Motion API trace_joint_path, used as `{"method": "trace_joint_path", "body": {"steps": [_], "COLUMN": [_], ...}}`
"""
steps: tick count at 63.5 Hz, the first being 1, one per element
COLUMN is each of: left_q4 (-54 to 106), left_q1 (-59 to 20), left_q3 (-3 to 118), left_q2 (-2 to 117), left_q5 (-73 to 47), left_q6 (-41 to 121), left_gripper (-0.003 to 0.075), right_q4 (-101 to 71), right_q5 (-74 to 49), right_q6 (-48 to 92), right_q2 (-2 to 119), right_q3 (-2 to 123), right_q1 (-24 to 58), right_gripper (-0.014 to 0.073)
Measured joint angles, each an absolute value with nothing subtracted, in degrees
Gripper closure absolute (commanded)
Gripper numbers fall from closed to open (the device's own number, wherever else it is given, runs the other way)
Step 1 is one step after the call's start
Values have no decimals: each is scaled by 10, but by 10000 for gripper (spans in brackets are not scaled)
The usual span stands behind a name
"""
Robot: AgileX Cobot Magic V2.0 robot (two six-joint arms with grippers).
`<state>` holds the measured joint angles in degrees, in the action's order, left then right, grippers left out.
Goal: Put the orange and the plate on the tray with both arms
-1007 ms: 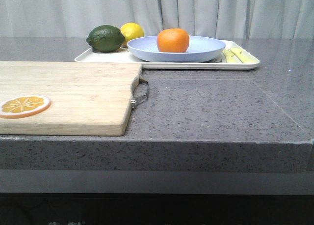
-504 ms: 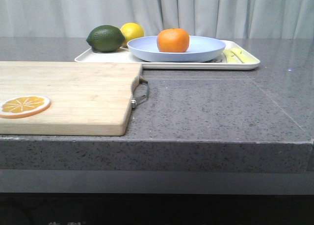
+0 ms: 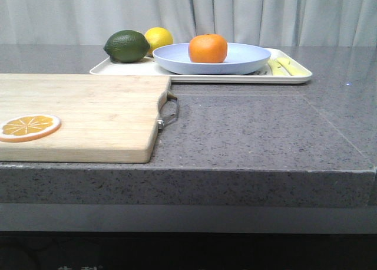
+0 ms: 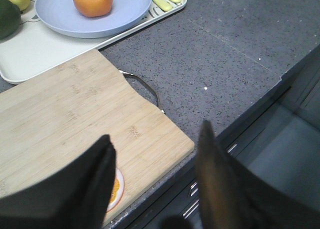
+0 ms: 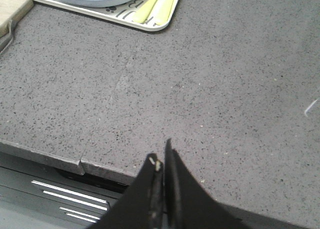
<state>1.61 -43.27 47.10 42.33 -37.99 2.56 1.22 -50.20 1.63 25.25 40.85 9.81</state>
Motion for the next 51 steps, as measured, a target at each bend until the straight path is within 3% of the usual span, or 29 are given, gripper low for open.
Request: {"method": "trace_joint_path", "body": {"steps": [8, 39, 51], "left_q4": [16, 16, 25], "left_q1": [-433, -430, -348], "left_q3": [471, 468, 402], "left_q2": [423, 417, 342], "left_q5": [-380, -377, -325], "left_q6": [26, 26, 26], "left_gripper": [737, 738, 738], "right_q4": [12, 13, 14], "right_q5": [-509, -513, -513], "right_q6": [16, 16, 16], "right_q2": [252, 252, 252], "right_q3": [408, 408, 408], "right_q1": [98, 98, 98], "right_gripper": [661, 661, 661]}}
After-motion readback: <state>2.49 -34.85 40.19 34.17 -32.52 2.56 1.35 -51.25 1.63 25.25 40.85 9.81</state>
